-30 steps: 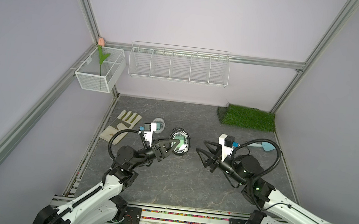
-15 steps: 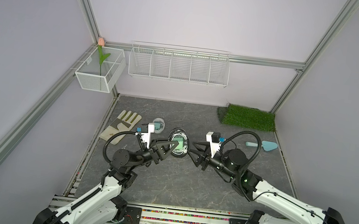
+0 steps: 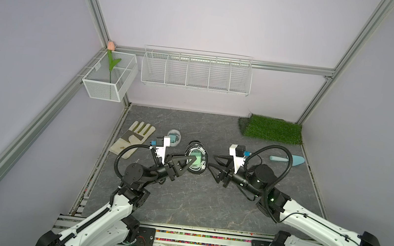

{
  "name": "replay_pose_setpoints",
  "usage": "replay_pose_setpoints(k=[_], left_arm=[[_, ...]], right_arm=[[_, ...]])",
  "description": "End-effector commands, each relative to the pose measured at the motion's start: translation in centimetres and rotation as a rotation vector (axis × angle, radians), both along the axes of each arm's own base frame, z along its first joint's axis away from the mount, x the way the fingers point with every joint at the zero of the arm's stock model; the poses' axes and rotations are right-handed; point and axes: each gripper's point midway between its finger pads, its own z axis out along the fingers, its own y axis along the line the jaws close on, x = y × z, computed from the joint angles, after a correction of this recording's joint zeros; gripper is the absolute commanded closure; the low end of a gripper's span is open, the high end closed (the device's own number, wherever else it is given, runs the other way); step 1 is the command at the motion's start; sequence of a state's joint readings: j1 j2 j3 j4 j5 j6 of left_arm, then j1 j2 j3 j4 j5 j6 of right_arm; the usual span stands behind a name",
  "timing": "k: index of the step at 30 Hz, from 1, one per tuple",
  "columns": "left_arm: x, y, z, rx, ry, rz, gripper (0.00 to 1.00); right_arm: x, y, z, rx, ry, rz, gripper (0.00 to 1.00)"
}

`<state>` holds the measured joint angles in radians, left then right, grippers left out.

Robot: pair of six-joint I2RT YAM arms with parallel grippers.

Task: Pack away charging kits
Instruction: Adjust the storage bag.

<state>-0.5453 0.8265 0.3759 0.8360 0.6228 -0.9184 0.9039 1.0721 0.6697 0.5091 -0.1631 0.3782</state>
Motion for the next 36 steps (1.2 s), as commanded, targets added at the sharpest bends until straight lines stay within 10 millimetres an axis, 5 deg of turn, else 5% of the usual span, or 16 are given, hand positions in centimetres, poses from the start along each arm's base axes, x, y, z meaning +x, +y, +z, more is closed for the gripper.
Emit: replay_pose_setpoints(k=[1,4,9,16,19,22,27,36], left_arm=[[-0.2,0.0,1.5,-0.026,-0.048,-0.01,0.96],[-0.3,-0.2,1.8,-0.041,-0.047,-0.03,0.96],[-0.4,-0.6,1.9,-0.066,-0.042,-0.074,0.96],[0.2,-1.2,0.4,-0.058,-0.013,-0.094,0.93],[0.5,-1.5,-0.4,-0.042,0.004,-0.102,0.88],[0.6,-1.7,-0.9,-0.03,0.009,-0.106,0.78],[1.0,-2.0,-1.7,0.017,0.025,-0.094,0.25],[1.5,-1.0,-2.0,0.103,0.004,0.021,0.11]], right_arm=[[-0.2,0.6,0.5,0.028,0.0,0.035,0.4],[0.1,1.4,0.5,0.032,0.01,0.054,0.41],[0.1,2.4,0.8,0.052,0.017,0.09,0.58],[-1.2,3.1,3.1,0.136,-0.009,0.178,0.57],[-1.4,3.5,3.7,0.155,-0.009,0.205,0.74],[-1.3,3.9,4.1,0.156,0.002,0.215,0.88],[-0.5,4.2,3.4,0.083,0.024,0.174,0.94],[1.2,1.6,0.1,-0.258,0.111,0.008,0.94]])
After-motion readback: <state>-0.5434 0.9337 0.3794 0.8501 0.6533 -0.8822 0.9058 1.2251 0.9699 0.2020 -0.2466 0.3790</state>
